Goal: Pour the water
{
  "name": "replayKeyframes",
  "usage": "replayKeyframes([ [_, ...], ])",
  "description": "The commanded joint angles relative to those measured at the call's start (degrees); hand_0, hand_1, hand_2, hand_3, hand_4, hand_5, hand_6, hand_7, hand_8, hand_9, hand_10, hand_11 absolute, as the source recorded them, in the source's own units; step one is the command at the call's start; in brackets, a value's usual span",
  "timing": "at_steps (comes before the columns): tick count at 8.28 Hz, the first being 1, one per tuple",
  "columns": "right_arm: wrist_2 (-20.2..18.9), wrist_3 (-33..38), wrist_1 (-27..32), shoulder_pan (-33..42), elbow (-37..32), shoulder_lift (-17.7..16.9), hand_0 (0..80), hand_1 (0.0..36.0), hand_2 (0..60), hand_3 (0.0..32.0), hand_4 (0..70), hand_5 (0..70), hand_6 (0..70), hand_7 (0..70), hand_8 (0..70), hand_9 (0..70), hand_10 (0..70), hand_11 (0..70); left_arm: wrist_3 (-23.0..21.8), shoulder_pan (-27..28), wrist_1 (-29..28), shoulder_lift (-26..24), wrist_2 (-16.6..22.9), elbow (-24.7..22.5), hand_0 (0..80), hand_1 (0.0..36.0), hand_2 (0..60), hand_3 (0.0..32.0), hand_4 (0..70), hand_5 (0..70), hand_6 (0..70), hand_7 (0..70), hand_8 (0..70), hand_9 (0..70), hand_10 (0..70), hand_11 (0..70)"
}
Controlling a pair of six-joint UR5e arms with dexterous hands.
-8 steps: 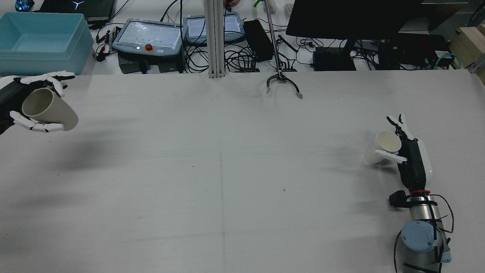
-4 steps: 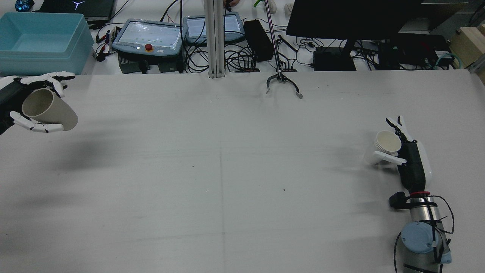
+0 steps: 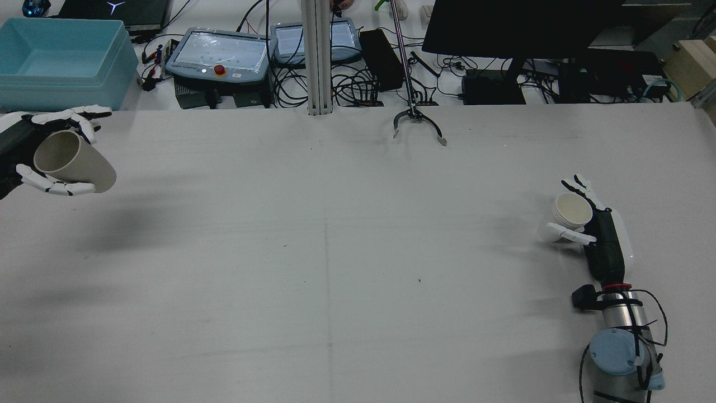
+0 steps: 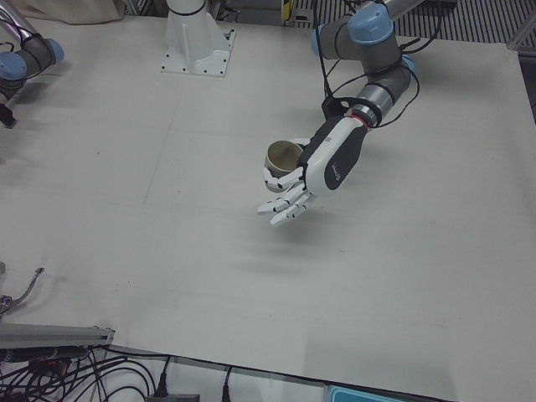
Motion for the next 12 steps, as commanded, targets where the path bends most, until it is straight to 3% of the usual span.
replayKeyframes([
  [1, -0.11, -0.11, 0.00, -0.22, -0.58, 0.21, 55.3, 19.0, 10.0, 0.0, 25.4, 19.8, 18.3, 33.7, 2.8, 5.4, 3.7, 7.2, 0.00, 0.01, 0.00, -0.09, 0.00, -0.09, 74.0, 36.0, 60.0, 0.0, 70.0, 70.0, 13.6, 20.8, 7.3, 10.2, 8.4, 15.0],
  [2, -0.19, -0.19, -0.09, -0.22, -0.58, 0.21, 55.4, 18.4, 11.0, 0.0, 29.0, 23.2, 26.3, 43.7, 8.5, 13.7, 8.6, 14.3, 0.00, -0.08, 0.00, -0.01, 0.00, -0.09, 74.0, 36.0, 60.0, 0.0, 70.0, 70.0, 13.6, 20.8, 7.4, 10.3, 8.4, 15.0],
  [4, -0.20, -0.11, -0.09, -0.14, -0.58, 0.56, 55.8, 16.7, 14.8, 0.0, 35.9, 35.4, 49.0, 70.0, 27.0, 40.0, 20.4, 31.2, 0.00, -0.08, 0.00, -0.09, 0.00, -0.35, 74.4, 36.0, 60.0, 0.0, 70.0, 70.0, 13.6, 20.8, 7.4, 10.3, 8.4, 15.0],
  [5, -0.20, -0.11, -0.18, 0.21, -0.14, 0.65, 54.8, 14.3, 14.9, 0.0, 38.3, 42.8, 61.1, 70.0, 38.3, 53.1, 27.0, 40.3, 0.00, -0.08, 0.00, -0.01, 0.09, -0.53, 75.1, 36.0, 60.0, 0.0, 70.0, 70.0, 13.6, 20.7, 7.4, 10.2, 8.3, 15.0],
  [6, -0.72, 0.16, -0.09, 1.52, 0.12, 0.56, 54.9, 13.8, 14.5, 0.0, 38.8, 45.8, 64.7, 70.0, 41.2, 56.4, 29.7, 43.8, 0.00, -0.08, 0.00, 0.08, 0.09, -0.79, 75.9, 36.0, 60.0, 0.0, 70.0, 70.0, 13.7, 20.8, 7.4, 10.3, 8.3, 14.9],
  [7, -5.16, 0.25, -0.27, 4.93, 0.65, 0.56, 55.0, 14.5, 16.6, 0.0, 37.6, 47.6, 65.0, 70.0, 41.6, 57.0, 30.3, 44.6, 0.00, -0.08, 0.00, 0.08, 0.09, -1.57, 76.4, 36.0, 60.0, 0.0, 70.0, 70.0, 13.7, 20.9, 7.5, 10.4, 8.3, 14.9],
  [8, -7.90, 0.25, -0.96, 7.83, 2.48, 0.39, 55.3, 14.9, 16.6, 0.0, 36.6, 47.7, 64.5, 70.0, 40.6, 55.3, 28.4, 42.3, 0.18, -0.08, 0.52, 0.08, 0.26, -2.97, 77.0, 36.0, 60.0, 0.0, 70.0, 70.0, 13.8, 21.0, 7.4, 10.2, 8.3, 14.9],
  [9, -8.02, 0.25, -2.02, 8.82, 5.20, 0.04, 55.6, 14.9, 14.9, 0.0, 34.6, 47.8, 63.3, 70.0, 39.4, 53.8, 27.1, 40.7, 0.26, 0.18, 1.31, -2.27, 0.96, -3.16, 79.1, 36.0, 60.0, 0.0, 70.0, 70.0, 14.1, 21.3, 7.4, 10.0, 8.2, 14.8],
  [12, -8.28, -0.02, -3.96, 9.44, 10.48, 0.21, 56.5, 15.6, 13.1, 0.0, 32.9, 49.0, 61.6, 70.0, 37.0, 51.1, 24.3, 36.9, 0.70, 5.34, 13.41, -21.65, 5.54, -0.46, 80.0, 36.0, 60.0, 0.0, 70.0, 70.0, 15.3, 22.8, 7.7, 10.4, 8.5, 15.3],
])
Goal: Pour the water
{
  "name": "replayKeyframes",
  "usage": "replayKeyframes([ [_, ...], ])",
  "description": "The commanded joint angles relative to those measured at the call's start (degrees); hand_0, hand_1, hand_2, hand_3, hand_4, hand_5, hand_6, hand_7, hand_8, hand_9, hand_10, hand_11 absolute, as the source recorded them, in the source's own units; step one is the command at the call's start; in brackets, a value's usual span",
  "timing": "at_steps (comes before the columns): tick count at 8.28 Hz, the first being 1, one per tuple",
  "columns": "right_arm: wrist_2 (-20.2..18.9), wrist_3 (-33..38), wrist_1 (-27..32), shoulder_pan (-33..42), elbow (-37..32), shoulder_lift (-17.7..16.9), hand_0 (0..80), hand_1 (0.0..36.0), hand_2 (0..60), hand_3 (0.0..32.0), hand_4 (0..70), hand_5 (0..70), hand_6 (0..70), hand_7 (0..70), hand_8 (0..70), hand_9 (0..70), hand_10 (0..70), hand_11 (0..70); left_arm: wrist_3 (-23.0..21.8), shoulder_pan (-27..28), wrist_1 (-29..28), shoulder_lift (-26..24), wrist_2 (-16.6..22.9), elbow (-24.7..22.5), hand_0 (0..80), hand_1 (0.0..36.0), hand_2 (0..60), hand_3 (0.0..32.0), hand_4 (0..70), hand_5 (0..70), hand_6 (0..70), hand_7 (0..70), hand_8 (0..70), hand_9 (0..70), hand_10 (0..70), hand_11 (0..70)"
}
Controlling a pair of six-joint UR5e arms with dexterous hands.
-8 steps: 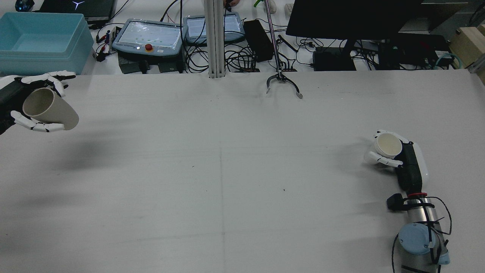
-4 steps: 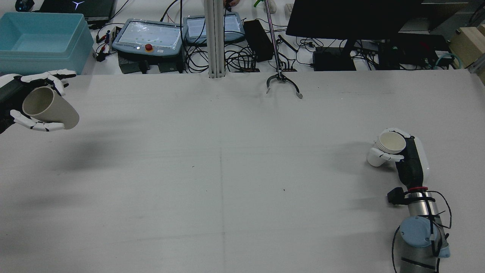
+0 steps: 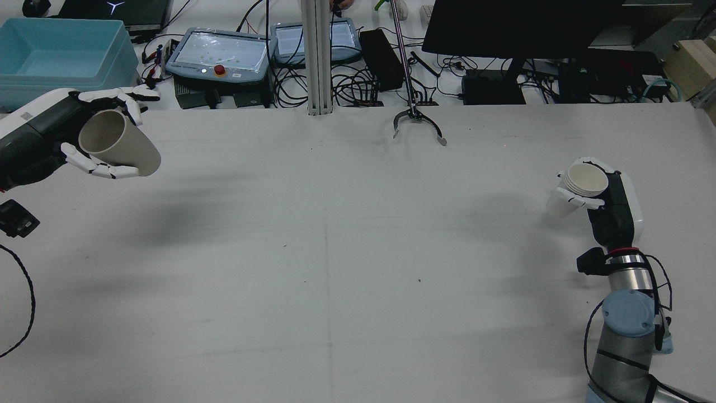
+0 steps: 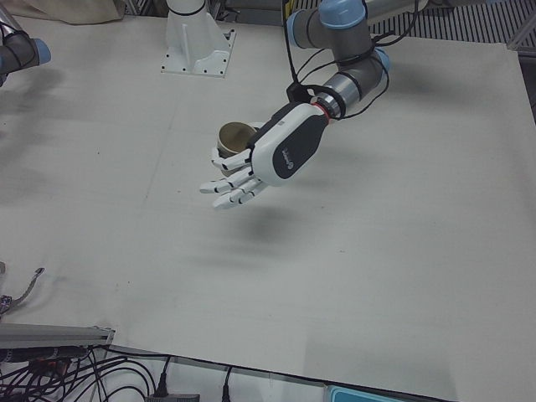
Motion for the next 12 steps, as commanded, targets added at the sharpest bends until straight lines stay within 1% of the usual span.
replayKeyframes([
  [1, -1.42, -0.26, -0.99, 0.64, 4.23, 0.05, 57.2, 16.1, 13.1, 0.0, 33.1, 49.8, 61.8, 70.0, 36.8, 50.8, 23.7, 36.0, 1.19, 7.26, 9.16, -17.85, 2.37, 3.80, 76.8, 36.0, 60.0, 0.0, 70.0, 70.0, 16.3, 22.9, 7.9, 10.5, 9.4, 16.5],
  [2, -1.78, -0.26, -0.99, 0.64, 4.68, 0.31, 61.6, 19.4, 12.8, 0.0, 34.6, 50.6, 62.2, 70.0, 36.9, 50.6, 22.6, 34.8, 5.12, 10.60, 10.83, -24.43, 2.37, 5.73, 69.2, 36.0, 60.0, 0.0, 70.0, 70.0, 17.7, 23.1, 8.6, 11.1, 10.6, 18.0],
  [3, -1.87, -0.43, -1.51, 0.55, 5.72, 0.40, 62.1, 19.4, 12.6, 0.0, 34.7, 51.1, 62.5, 70.0, 37.2, 51.0, 22.3, 34.4, 6.12, 13.16, 10.94, -30.85, 2.28, 11.15, 67.7, 36.0, 60.0, 0.0, 70.0, 70.0, 17.9, 23.6, 9.0, 11.7, 10.8, 18.3],
  [4, -1.96, -0.43, -2.99, 0.55, 7.82, 0.32, 61.7, 19.3, 12.0, 0.0, 34.1, 51.3, 62.1, 70.0, 36.7, 50.4, 22.1, 34.1, 6.39, 15.18, 10.94, -34.31, 2.19, 15.11, 66.8, 36.0, 60.0, 0.0, 70.0, 70.0, 17.8, 23.3, 9.0, 11.7, 10.8, 18.3],
  [5, -3.09, -0.87, -4.40, 0.55, 10.02, 0.49, 61.6, 19.1, 11.6, 0.0, 33.3, 51.0, 61.1, 70.0, 36.0, 49.6, 21.8, 33.6, 7.96, 17.29, 11.11, -34.78, 2.10, 15.42, 65.9, 36.0, 60.0, 0.0, 70.0, 70.0, 19.3, 23.0, 9.4, 11.1, 11.9, 19.9],
  [6, -4.75, -4.00, -6.94, 0.81, 13.78, 0.49, 61.0, 18.7, 11.0, 0.0, 32.6, 50.6, 60.5, 70.0, 35.7, 49.4, 21.7, 33.5, 11.37, 18.36, 11.11, -35.22, 2.10, 15.51, 68.6, 36.0, 60.0, 0.0, 70.0, 70.0, 20.9, 22.9, 10.4, 11.2, 13.3, 21.9],
  [7, -7.99, -9.87, -8.44, 4.21, 18.34, 2.15, 61.4, 18.7, 10.3, 0.0, 32.1, 51.2, 60.1, 70.0, 35.4, 49.1, 21.8, 33.7, 13.14, 19.50, 11.03, -35.31, 2.10, 16.12, 77.0, 36.0, 60.0, 0.0, 70.0, 70.0, 20.3, 22.9, 10.4, 11.3, 13.4, 22.2],
  [8, -16.38, -21.67, -12.37, 10.50, 25.35, 6.51, 61.7, 18.5, 10.0, 0.0, 31.7, 54.8, 63.0, 70.0, 39.1, 53.2, 26.2, 39.9, 13.33, 21.16, 10.77, -35.48, 2.01, 18.04, 78.1, 36.0, 60.0, 0.0, 70.0, 70.0, 20.0, 22.7, 10.2, 11.4, 13.4, 22.4],
  [9, -22.46, -35.62, -17.28, 15.53, 32.30, 12.73, 64.8, 19.3, 9.6, 0.0, 34.0, 62.0, 69.3, 70.0, 45.2, 61.1, 31.0, 46.1, 13.33, 22.49, 10.42, -35.57, 1.93, 18.84, 78.1, 36.0, 60.0, 0.0, 70.0, 70.0, 19.9, 22.6, 10.2, 11.4, 13.5, 22.4],
  [10, -22.96, -42.99, -19.07, 15.40, 36.19, 15.84, 66.8, 20.1, 13.6, 0.0, 36.8, 68.7, 70.0, 70.0, 49.5, 67.0, 34.9, 51.1, 13.42, 22.85, 10.32, -35.83, 1.93, 19.28, 76.6, 36.0, 60.0, 0.0, 70.0, 70.0, 19.8, 22.4, 10.1, 11.4, 13.5, 22.4],
  [11, -23.31, -49.59, -19.18, 14.18, 38.84, 17.09, 62.3, 23.3, 36.0, 0.0, 38.9, 70.0, 70.0, 70.0, 52.2, 70.0, 38.7, 56.0, 13.42, 23.02, 9.71, -35.92, 1.93, 20.07, 77.9, 36.0, 60.0, 0.0, 70.0, 70.0, 19.7, 22.5, 10.1, 11.4, 13.5, 22.4],
  [12, -23.32, -59.14, -19.70, 10.78, 44.79, 16.41, 59.5, 29.5, 60.0, 0.0, 40.4, 70.0, 70.0, 70.0, 53.3, 70.0, 40.7, 58.8, 13.33, 22.85, 8.93, -35.84, 2.01, 21.03, 77.3, 36.0, 60.0, 0.0, 70.0, 70.0, 19.8, 22.3, 10.2, 11.6, 13.5, 22.5],
])
